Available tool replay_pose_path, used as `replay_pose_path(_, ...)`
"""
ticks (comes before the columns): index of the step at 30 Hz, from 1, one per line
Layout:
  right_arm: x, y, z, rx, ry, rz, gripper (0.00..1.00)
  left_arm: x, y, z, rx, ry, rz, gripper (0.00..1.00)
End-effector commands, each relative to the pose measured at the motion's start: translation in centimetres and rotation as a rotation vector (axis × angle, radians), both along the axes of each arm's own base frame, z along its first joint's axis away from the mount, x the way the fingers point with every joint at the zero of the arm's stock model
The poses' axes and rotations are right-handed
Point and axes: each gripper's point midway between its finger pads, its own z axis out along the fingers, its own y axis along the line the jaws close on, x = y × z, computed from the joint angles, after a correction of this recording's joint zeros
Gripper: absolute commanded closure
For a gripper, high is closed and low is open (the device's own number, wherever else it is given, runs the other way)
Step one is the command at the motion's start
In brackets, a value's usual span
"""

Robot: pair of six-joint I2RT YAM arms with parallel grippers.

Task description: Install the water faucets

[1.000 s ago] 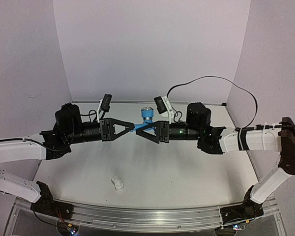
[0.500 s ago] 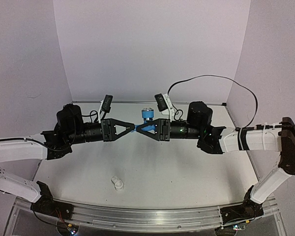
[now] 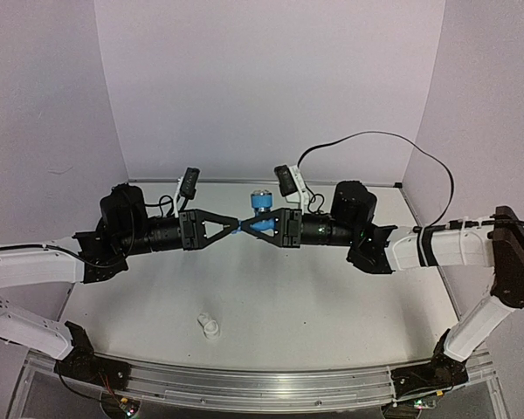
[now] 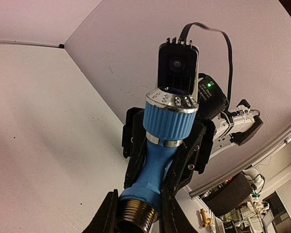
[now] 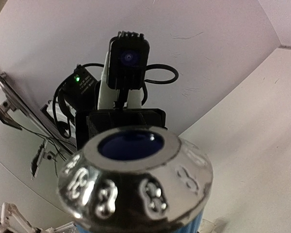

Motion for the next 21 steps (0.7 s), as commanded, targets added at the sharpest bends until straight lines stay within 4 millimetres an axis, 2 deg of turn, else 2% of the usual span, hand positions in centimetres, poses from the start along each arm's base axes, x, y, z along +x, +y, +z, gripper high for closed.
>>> replay_pose_path(1, -0.1, 0.5, 2.4, 0.078, -0.040, 0.037, 1.00, -0.4, -0.4, 1.8, -0.050, -0.047, -0.031, 1.00)
replay_pose_path(5, 0.5, 0.0, 2.0, 0.076, -0.042, -0.019, 1.00, -0.4, -0.3, 1.8, -0.048, -0.048, -0.027, 1.00)
replay_pose_path(6, 0.7, -0.1, 1.9, 0.073, -0.048, -0.035, 1.00, -0.4, -0.3, 1.7, -0.044, -0.043, -0.025, 0.96)
replay_pose_path(7, 0.9, -0.3, 1.7, 0.068, -0.051, -0.060, 1.00, -0.4, -0.2, 1.6, -0.038, -0.039, -0.021, 0.86)
replay_pose_path(9, 1.5, -0.6, 1.0, 0.037, -0.068, -0.110, 1.00, 0.0, 0.1, 1.1, -0.013, -0.021, 0.007, 0.54)
replay_pose_path(10, 1.9, -0.8, 0.3, 0.005, -0.070, -0.136, 1.00, 0.2, 0.5, 1.0, -0.004, -0.016, 0.026, 0.42)
replay_pose_path(13, 3.1, -1.5, -1.5, -0.094, -0.097, -0.224, 1.00, 0.8, 1.9, 0.0, 0.045, 0.025, 0.088, 0.18)
replay_pose_path(16, 4.4, -2.9, -3.8, -0.222, -0.145, -0.327, 1.00, 1.5, 3.8, -2.2, 0.119, 0.115, 0.171, 0.11)
replay_pose_path(19, 6.1, -5.0, -6.4, -0.384, -0.210, -0.453, 1.00, 2.3, 6.6, -5.7, 0.265, 0.251, 0.318, 0.09)
replay_pose_path(20, 6.4, -5.8, -7.0, -0.425, -0.225, -0.482, 1.00, 2.1, 7.7, -7.8, 0.355, 0.315, 0.356, 0.09)
replay_pose_path(21, 6.3, -6.3, -7.6, -0.452, -0.242, -0.492, 1.00, 1.8, 8.4, -9.0, 0.410, 0.357, 0.376, 0.09)
